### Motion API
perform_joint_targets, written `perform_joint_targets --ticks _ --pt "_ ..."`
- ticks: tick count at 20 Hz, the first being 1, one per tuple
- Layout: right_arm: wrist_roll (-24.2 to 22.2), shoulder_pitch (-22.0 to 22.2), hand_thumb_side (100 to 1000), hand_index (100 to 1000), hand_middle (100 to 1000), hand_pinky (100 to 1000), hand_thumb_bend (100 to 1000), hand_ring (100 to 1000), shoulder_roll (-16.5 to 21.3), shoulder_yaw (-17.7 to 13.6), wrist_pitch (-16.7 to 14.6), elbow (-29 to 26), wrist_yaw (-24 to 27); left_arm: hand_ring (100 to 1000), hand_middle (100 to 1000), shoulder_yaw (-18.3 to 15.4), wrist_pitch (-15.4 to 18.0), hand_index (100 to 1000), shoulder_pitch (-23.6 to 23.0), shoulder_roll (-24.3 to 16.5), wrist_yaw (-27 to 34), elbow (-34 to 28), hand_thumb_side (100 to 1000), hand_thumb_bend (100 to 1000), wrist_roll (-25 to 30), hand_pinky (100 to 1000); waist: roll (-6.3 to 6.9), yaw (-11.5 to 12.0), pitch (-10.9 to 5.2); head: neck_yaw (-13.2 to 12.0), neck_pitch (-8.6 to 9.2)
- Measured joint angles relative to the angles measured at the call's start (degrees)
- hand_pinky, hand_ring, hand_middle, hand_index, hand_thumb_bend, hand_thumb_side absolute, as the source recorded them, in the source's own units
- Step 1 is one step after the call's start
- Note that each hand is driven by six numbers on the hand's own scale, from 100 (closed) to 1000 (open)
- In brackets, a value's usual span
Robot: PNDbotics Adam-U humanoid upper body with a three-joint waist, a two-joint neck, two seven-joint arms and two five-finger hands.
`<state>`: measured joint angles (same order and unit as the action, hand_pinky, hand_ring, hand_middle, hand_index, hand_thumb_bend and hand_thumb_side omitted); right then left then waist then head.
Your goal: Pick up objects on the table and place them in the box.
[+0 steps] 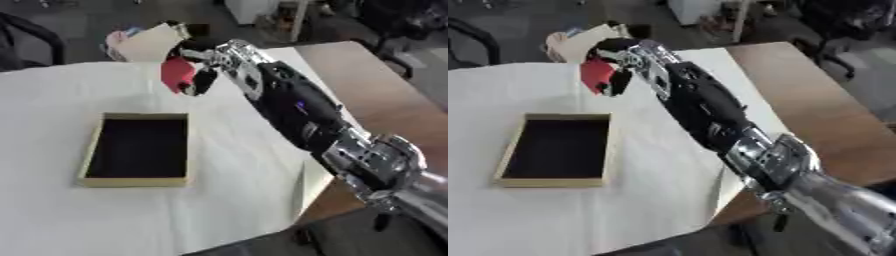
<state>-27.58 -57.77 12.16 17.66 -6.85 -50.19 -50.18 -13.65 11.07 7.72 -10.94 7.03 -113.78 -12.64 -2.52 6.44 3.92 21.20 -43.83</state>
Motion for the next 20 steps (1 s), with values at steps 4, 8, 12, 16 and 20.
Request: perform_joint_targets --ticks 4,8,12,16,20 --pt "-0.8 0.5 133 708 811 765 100 845 -3.3 1.1 -1.0 0.1 0.2 533 597 0.1 0.0 810 0.1 0.1 0.0 0.0 457 241 0.1 806 0.03 0.2 0.05 0.4 0.0" --pt "-0.9 1.6 154 735 816 772 100 846 -6.3 1.8 -2.3 1.1 -0.4 532 597 0.3 -0.1 810 0.3 0.4 0.1 0.0 457 241 0.2 806 0.03 0.2 0.3 0.7 0.0" --pt "-0.6 2.8 169 761 808 771 100 846 -8.3 2.0 -3.4 2.5 -2.2 531 596 0.3 -0.1 810 0.3 0.4 0.1 0.0 457 241 0.3 806 0.16 0.2 0.35 0.8 0.0" --pt "0.1 3.4 302 926 821 783 262 848 -9.2 1.9 -4.4 3.6 -4.1 531 596 0.3 -0.1 810 0.3 0.4 0.1 0.0 457 241 0.3 806 0.18 0.0 0.37 0.9 0.0" --pt "0.8 3.4 362 982 844 788 413 854 -9.4 1.7 -5.1 3.8 -5.8 531 597 0.3 -0.2 810 0.3 0.5 0.1 0.0 457 241 0.3 806 0.3 -0.1 0.36 0.9 0.0"
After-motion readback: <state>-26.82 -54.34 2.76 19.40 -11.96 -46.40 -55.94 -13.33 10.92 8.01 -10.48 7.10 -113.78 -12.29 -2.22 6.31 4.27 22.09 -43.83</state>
